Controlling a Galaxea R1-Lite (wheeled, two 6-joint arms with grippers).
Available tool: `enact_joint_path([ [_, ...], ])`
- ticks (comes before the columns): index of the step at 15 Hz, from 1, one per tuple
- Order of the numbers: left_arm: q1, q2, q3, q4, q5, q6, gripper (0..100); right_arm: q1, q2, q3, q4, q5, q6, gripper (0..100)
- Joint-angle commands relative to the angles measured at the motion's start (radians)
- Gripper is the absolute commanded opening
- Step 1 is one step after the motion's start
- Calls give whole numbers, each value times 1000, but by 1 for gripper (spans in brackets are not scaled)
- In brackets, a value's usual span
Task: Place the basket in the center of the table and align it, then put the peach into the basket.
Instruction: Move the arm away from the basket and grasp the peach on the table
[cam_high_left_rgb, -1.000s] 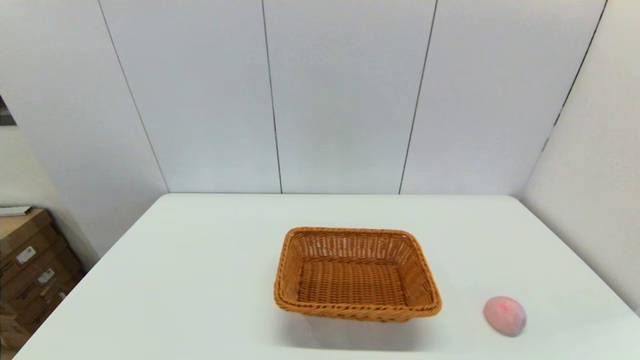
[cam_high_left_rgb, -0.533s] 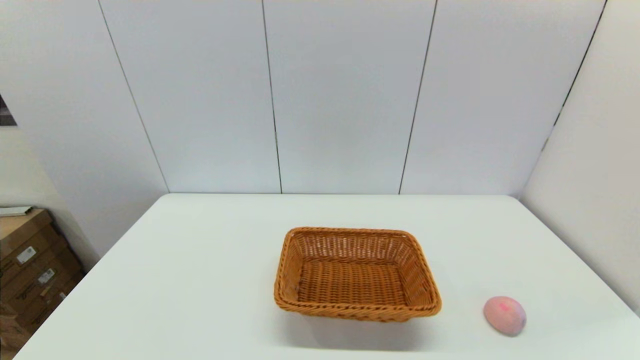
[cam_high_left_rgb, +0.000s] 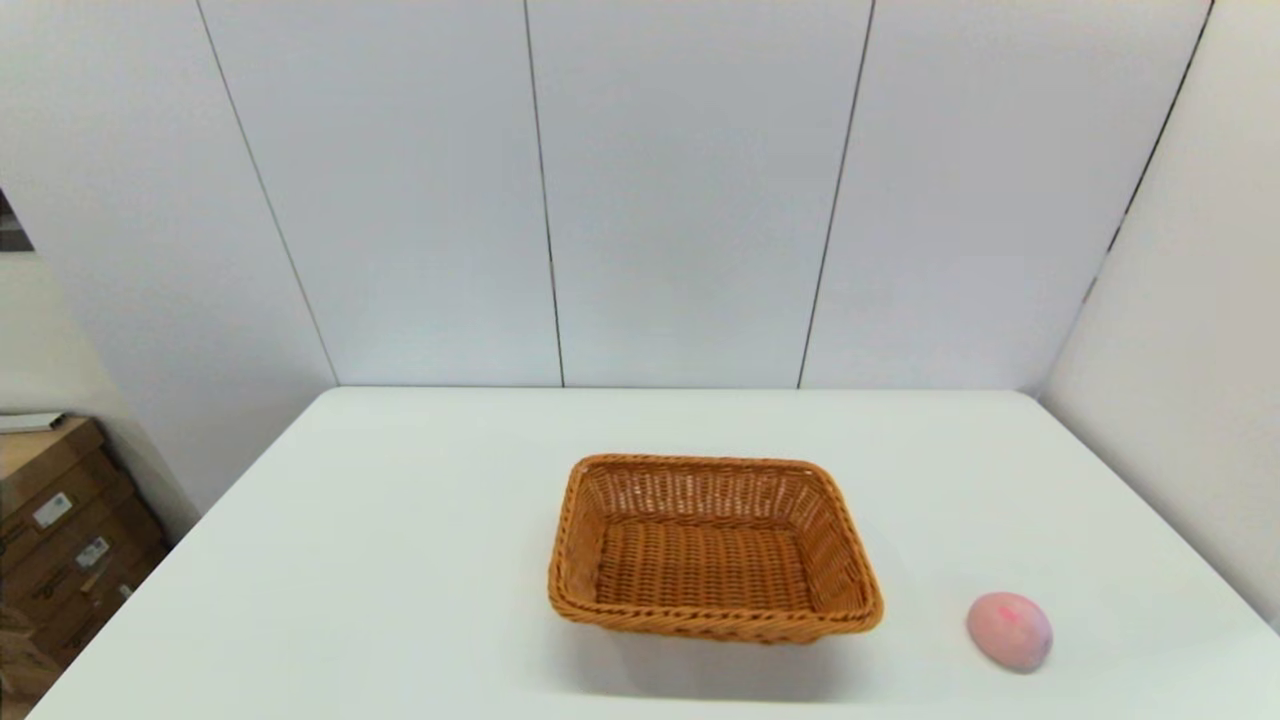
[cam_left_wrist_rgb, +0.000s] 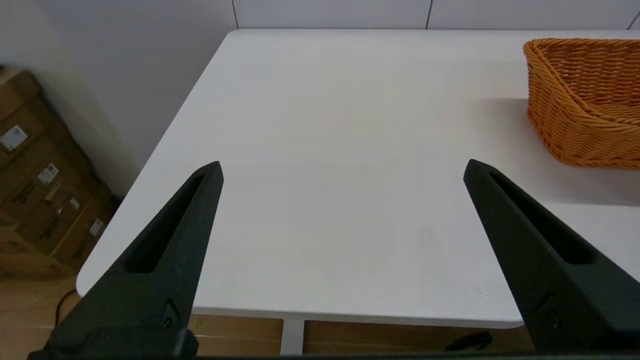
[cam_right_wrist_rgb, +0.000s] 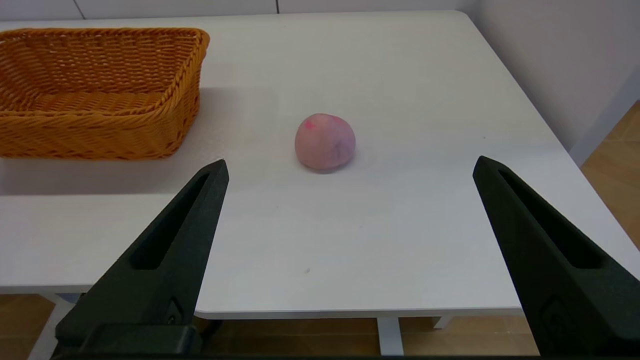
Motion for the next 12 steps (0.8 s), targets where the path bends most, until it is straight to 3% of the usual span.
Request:
enact_joint_path([
  [1, -1, -30, 7, 0, 2, -4, 100, -2, 285, -230, 38, 5, 22, 100],
  [4, -1, -30, 7, 0, 2, -8, 100, -8, 715, -468, 61, 1, 31, 100],
  [7, -1, -30, 7, 0, 2, -7, 100, 6, 1052, -624, 190, 6, 31, 100],
  [10, -1, -30, 7, 0, 2, -8, 100, 30, 1353, -646, 122, 0, 40, 100],
  [12, -1, -30, 7, 0, 2, -15, 100, 30, 1483, -644, 81, 0, 80, 100],
])
